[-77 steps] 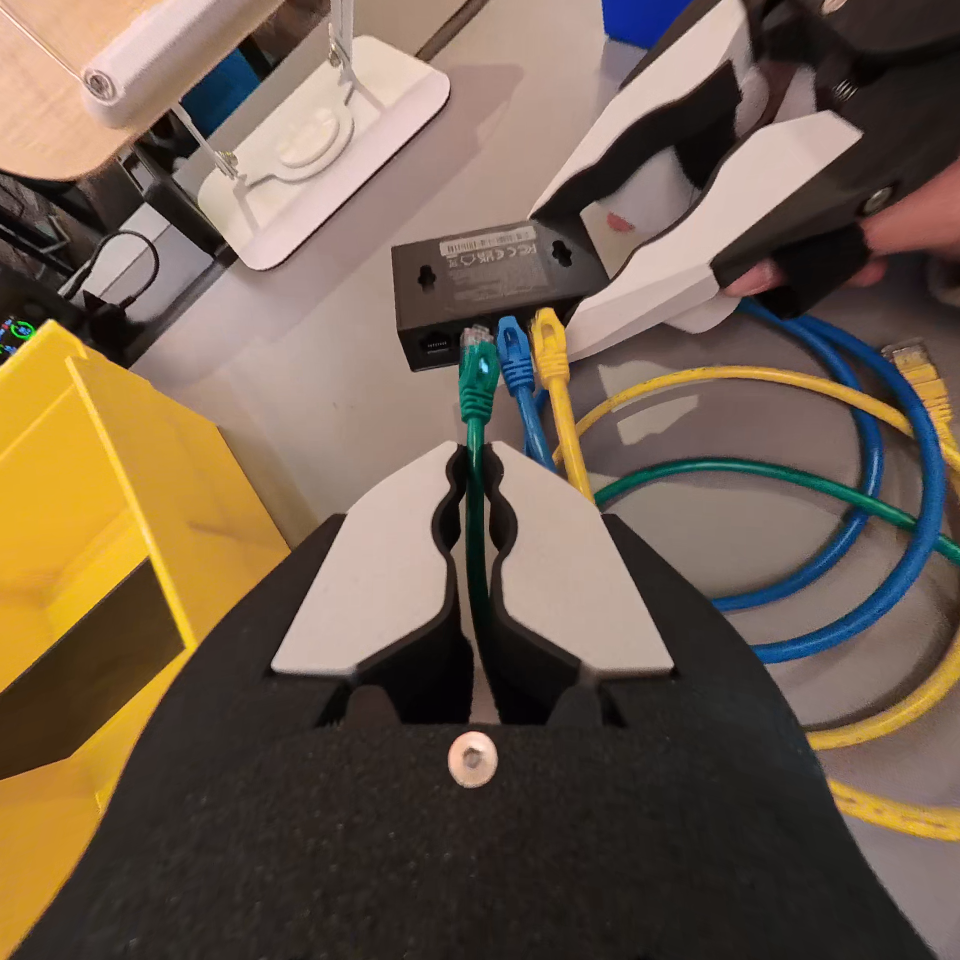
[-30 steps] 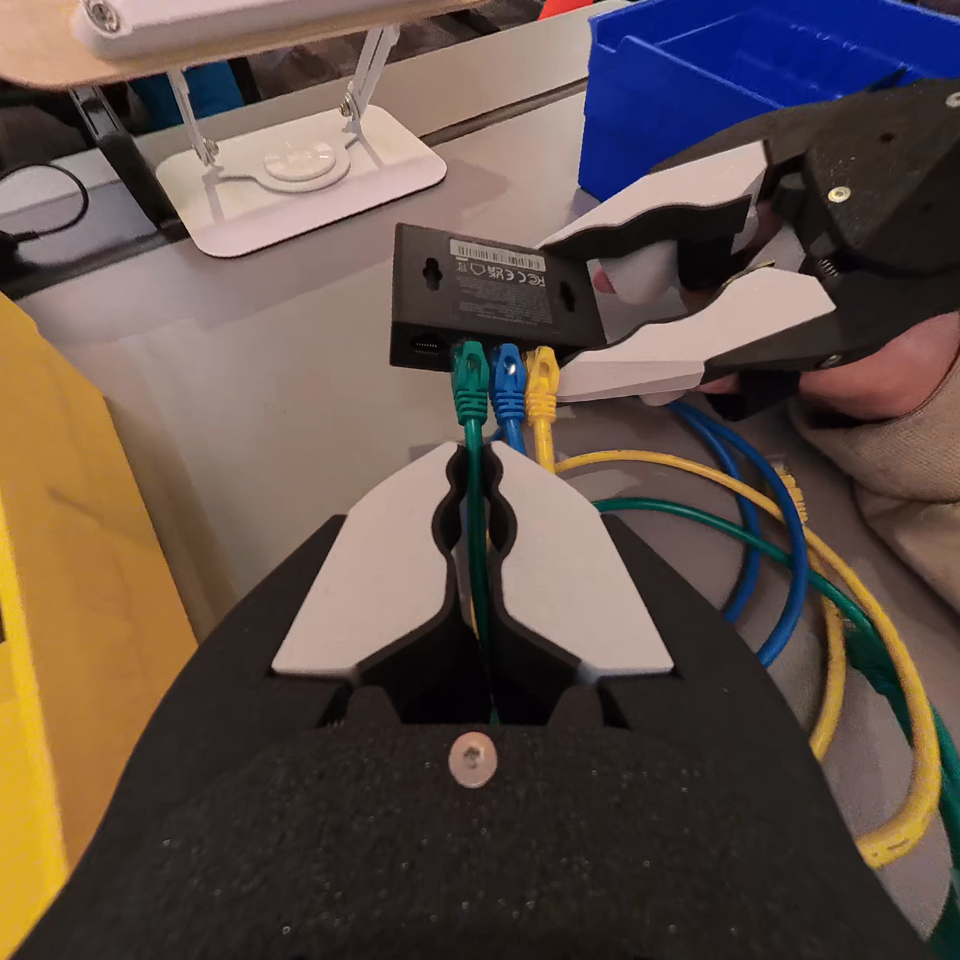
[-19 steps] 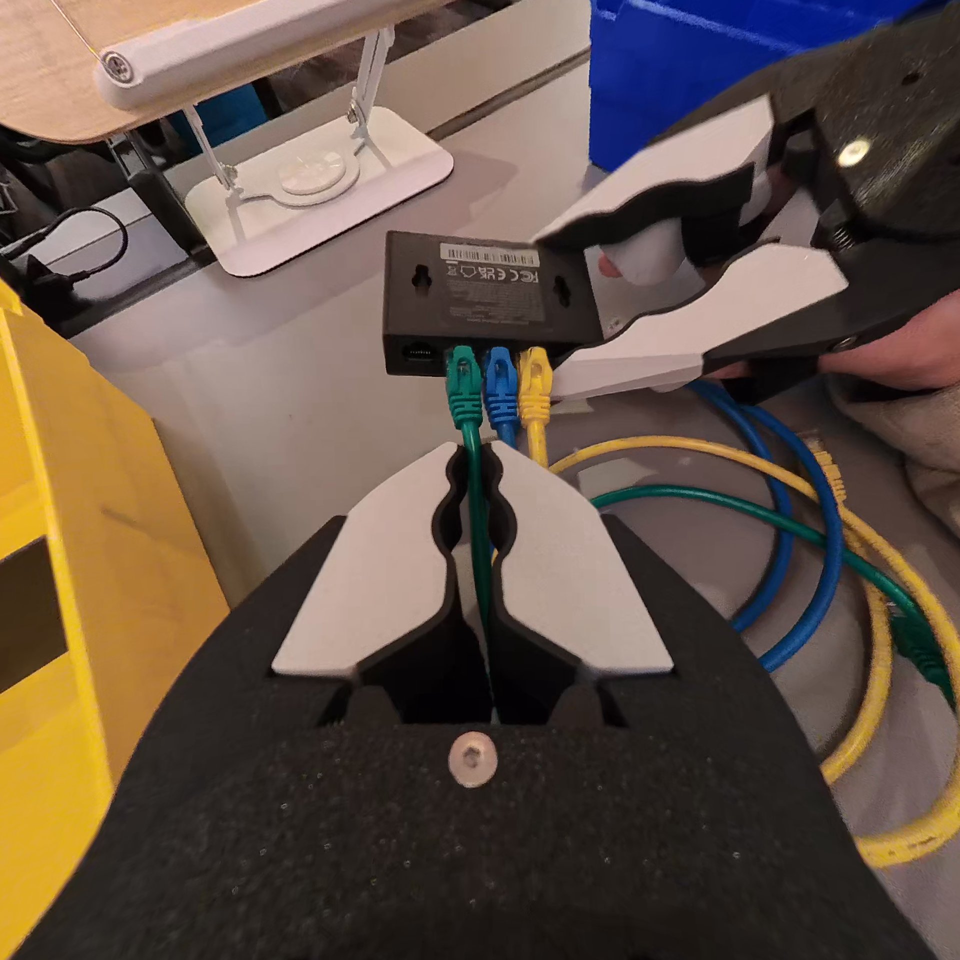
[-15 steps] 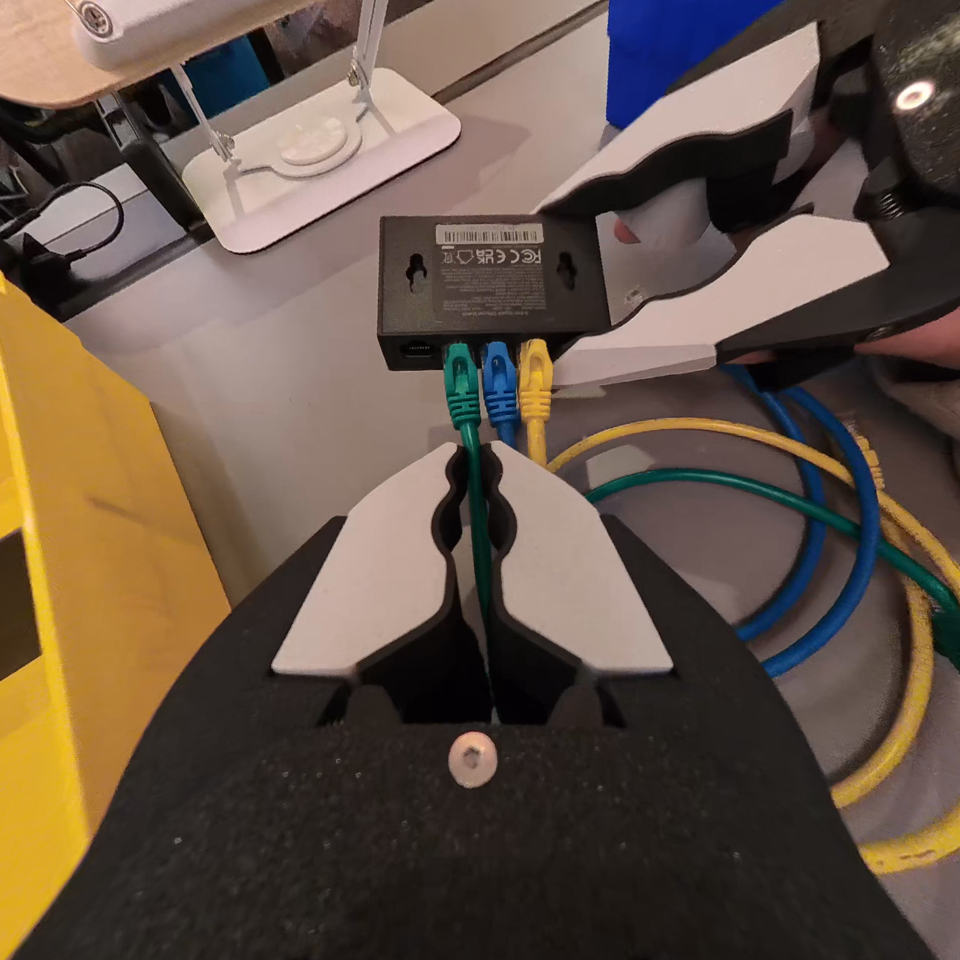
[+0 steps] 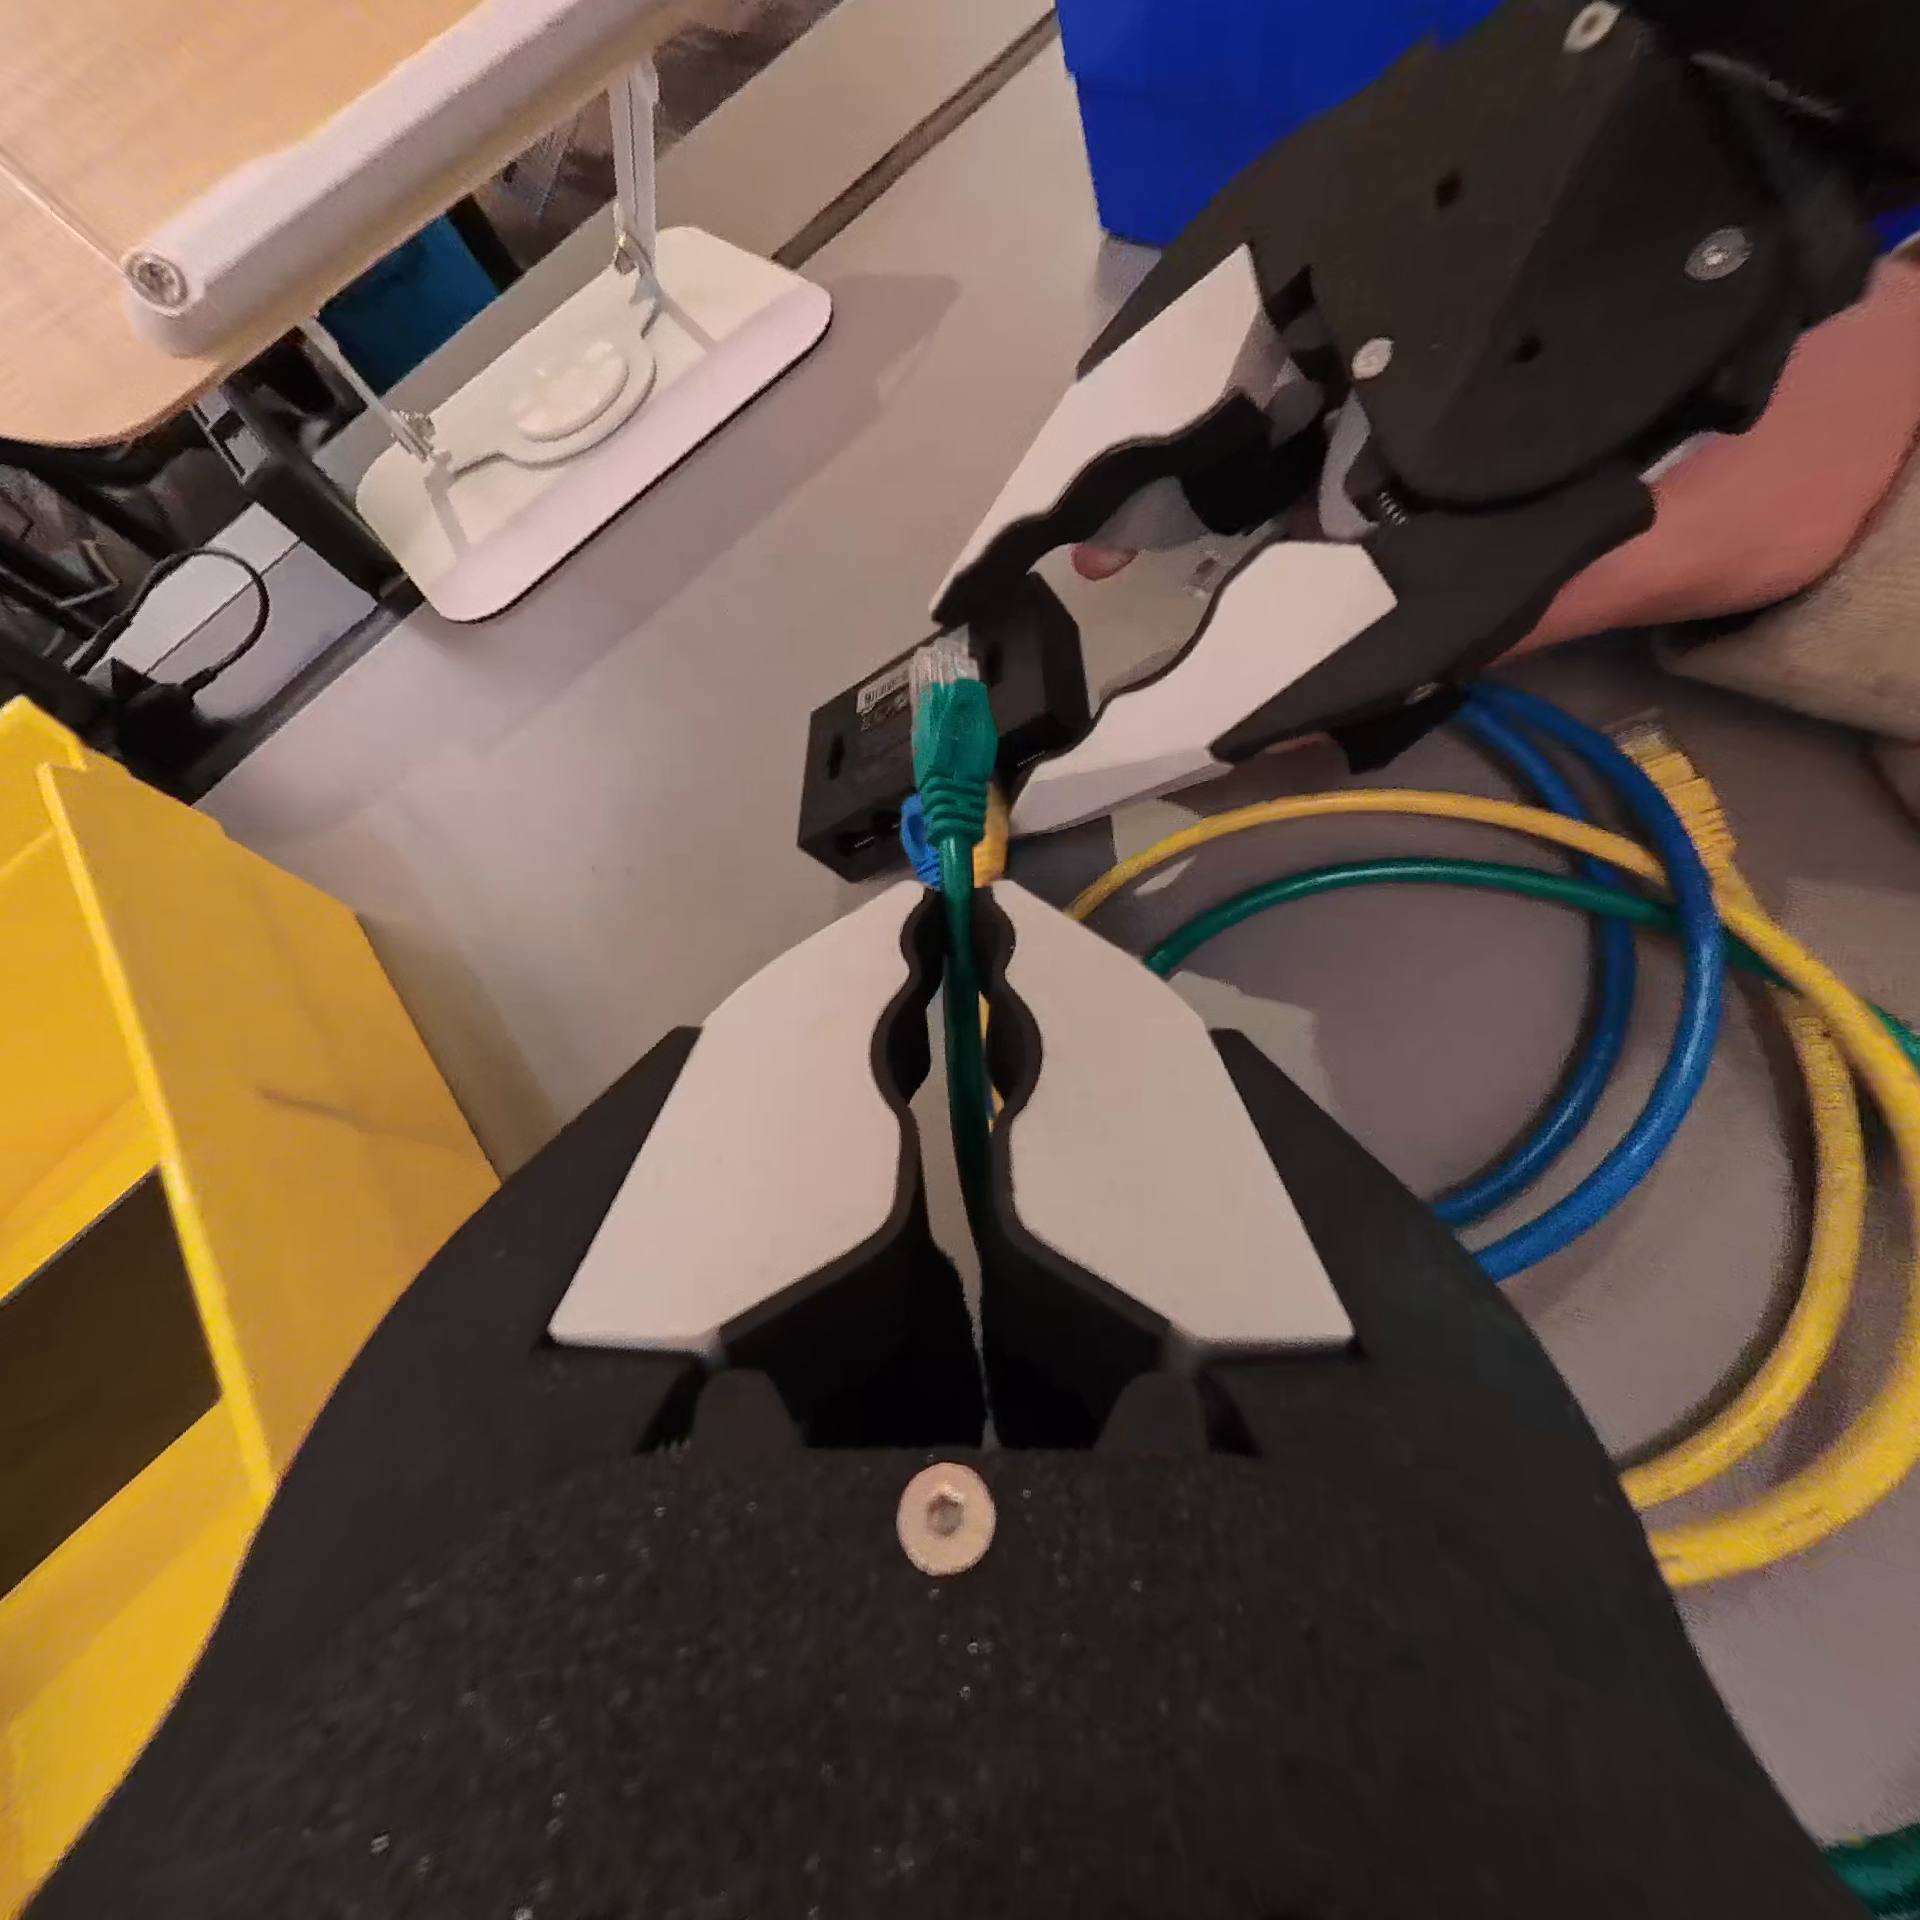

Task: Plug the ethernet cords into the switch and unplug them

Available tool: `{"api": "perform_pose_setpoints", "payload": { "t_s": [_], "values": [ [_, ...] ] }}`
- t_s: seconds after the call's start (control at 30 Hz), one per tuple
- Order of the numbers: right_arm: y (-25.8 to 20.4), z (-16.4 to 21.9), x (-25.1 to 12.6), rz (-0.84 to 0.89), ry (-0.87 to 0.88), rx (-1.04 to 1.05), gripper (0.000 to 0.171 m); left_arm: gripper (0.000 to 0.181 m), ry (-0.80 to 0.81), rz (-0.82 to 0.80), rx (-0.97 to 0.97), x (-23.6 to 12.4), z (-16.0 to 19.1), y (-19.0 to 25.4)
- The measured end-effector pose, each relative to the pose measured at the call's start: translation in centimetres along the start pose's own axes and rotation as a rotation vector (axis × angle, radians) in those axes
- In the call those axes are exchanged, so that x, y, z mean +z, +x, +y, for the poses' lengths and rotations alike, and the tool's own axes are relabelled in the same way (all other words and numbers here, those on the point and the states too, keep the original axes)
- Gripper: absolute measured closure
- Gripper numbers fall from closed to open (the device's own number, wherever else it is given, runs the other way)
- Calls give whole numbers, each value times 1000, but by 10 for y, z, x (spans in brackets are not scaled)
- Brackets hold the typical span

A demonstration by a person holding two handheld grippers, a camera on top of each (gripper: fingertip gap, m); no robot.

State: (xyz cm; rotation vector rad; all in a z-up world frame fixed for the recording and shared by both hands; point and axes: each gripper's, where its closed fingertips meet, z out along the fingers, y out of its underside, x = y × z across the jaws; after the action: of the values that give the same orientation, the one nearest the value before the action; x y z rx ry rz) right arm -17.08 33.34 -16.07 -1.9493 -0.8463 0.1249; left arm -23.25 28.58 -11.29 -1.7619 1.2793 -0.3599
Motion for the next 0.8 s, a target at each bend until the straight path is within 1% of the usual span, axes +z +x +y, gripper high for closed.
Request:
{"api": "perform_pose_setpoints", "payload": {
  "t_s": [0.03, 0.1, 0.2, 0.27, 0.33, 0.43, 0.53, 0.67, 0.73, 0.8],
  "values": [
    [0, 4, 1, 3, -26, -5, 111, 175, -20, -10, -4, 1, 4, -3],
    [-5, 14, 1, -61, -78, 37, 112, 176, -74, -15, -51, 1, 13, -9],
    [-9, 18, -6, -152, -89, 142, 112, 176, -149, 17, -142, 4, 26, -9],
    [-8, 19, -8, -190, -107, 242, 112, 176, -188, 22, -153, 9, 34, -6],
    [-9, 22, -12, -225, -167, 317, 111, 176, -203, 22, -153, 12, 39, -4],
    [-13, 29, -12, -260, -250, 319, 109, 176, -213, 45, -175, 14, 41, -1],
    [-11, 34, -11, -255, -304, 300, 102, 176, -230, 84, -202, 17, 46, 4],
    [-9, 36, -6, -249, -363, 271, 94, 176, -255, 91, -209, 19, 53, 5],
    [-11, 35, -1, -266, -386, 274, 94, 176, -260, 97, -215, 21, 56, 6],
    [-12, 33, 4, -265, -409, 222, 101, 176, -267, 97, -219, 23, 59, 7]
  ]
}}
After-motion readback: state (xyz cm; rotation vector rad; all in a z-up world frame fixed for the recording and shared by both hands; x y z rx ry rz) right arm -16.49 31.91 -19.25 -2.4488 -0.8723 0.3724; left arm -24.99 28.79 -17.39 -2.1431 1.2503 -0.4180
